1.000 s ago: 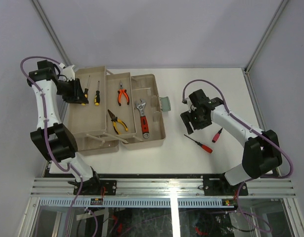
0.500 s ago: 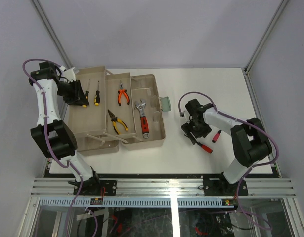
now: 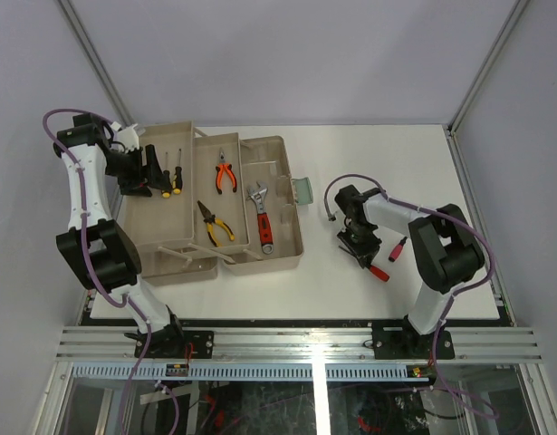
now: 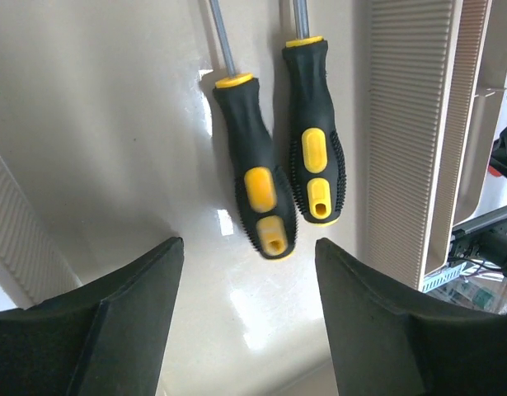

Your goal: Pack the tool kit

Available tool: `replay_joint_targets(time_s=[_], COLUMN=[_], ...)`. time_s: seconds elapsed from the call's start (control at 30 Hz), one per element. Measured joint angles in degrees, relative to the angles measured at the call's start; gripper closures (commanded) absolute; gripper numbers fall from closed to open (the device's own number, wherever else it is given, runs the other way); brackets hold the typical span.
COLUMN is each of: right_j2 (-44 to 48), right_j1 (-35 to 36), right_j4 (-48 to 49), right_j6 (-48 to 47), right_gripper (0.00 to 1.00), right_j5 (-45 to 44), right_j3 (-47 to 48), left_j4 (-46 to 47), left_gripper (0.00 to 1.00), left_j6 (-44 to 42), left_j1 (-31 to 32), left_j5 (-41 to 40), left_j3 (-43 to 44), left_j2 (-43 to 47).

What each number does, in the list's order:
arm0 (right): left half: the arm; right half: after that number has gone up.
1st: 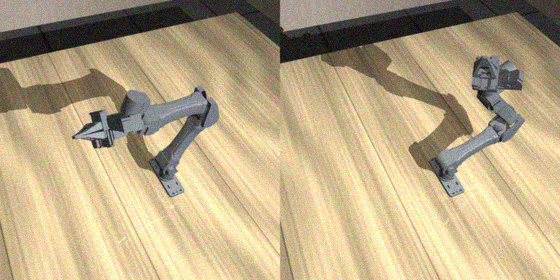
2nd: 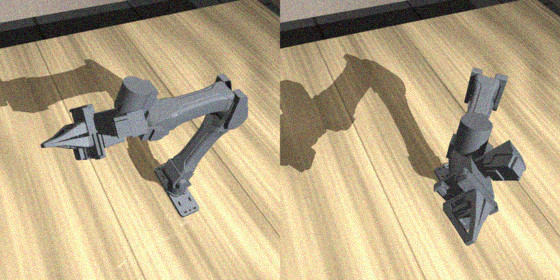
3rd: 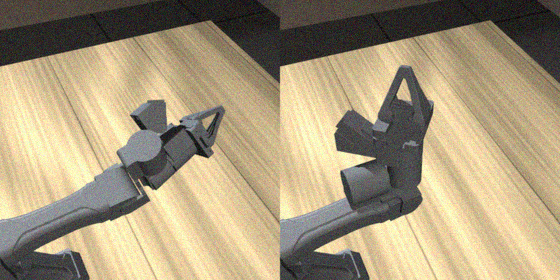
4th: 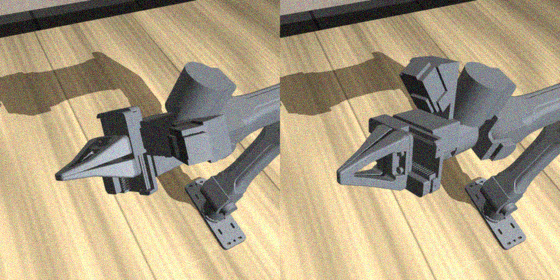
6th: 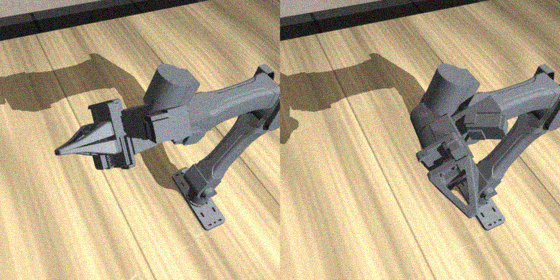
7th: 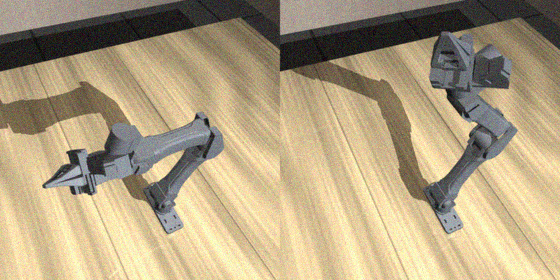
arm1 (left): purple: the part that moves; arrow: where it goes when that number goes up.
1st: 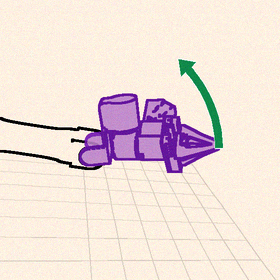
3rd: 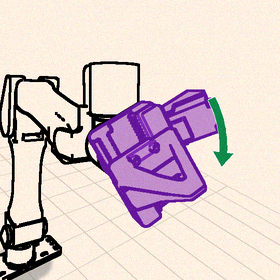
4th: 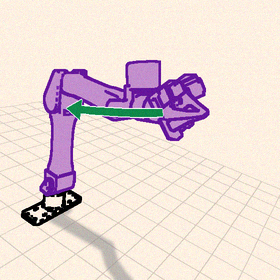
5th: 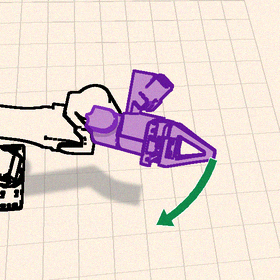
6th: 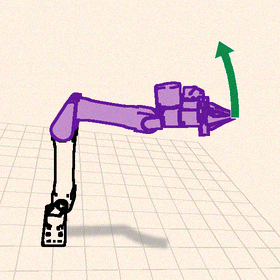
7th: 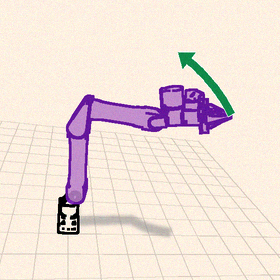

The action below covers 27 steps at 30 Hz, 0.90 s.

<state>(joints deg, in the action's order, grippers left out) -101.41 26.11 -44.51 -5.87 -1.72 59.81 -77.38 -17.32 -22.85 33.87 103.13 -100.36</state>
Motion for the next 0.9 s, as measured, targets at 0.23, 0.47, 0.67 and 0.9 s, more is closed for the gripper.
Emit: replay_joint_targets(time_s=[0.23,0.47,0.67,0.9], right_j2=[-3.39,-3.87,-2.27,-0.52], right_j1=[0.02,0.02,-0.04,-0.61], right_j4=[-3.91,-5.95,-9.07,-10.75], right_j6=[0.26,1.97,2.89,5.09], right_gripper=[1.00,1.00,1.00,1.00], right_j5=[-0.72,-0.52,-0.52,5.64], right_j3=[3.48,8.09,27.54,48.46], left_j4=[-0.07,-1.55,-1.57,0.42], left_gripper=[0.35,0.26,0.21,0.17], left_j6=[0.02,0.04,0.72,3.89], left_j1=[-0.02,-0.09,-0.09,0.92], left_j5=[0.46,-0.61,0.68,10.97], left_j3=[0.11,7.17,18.38,16.55], left_j2=[0.02,-0.70,-0.96,1.38])
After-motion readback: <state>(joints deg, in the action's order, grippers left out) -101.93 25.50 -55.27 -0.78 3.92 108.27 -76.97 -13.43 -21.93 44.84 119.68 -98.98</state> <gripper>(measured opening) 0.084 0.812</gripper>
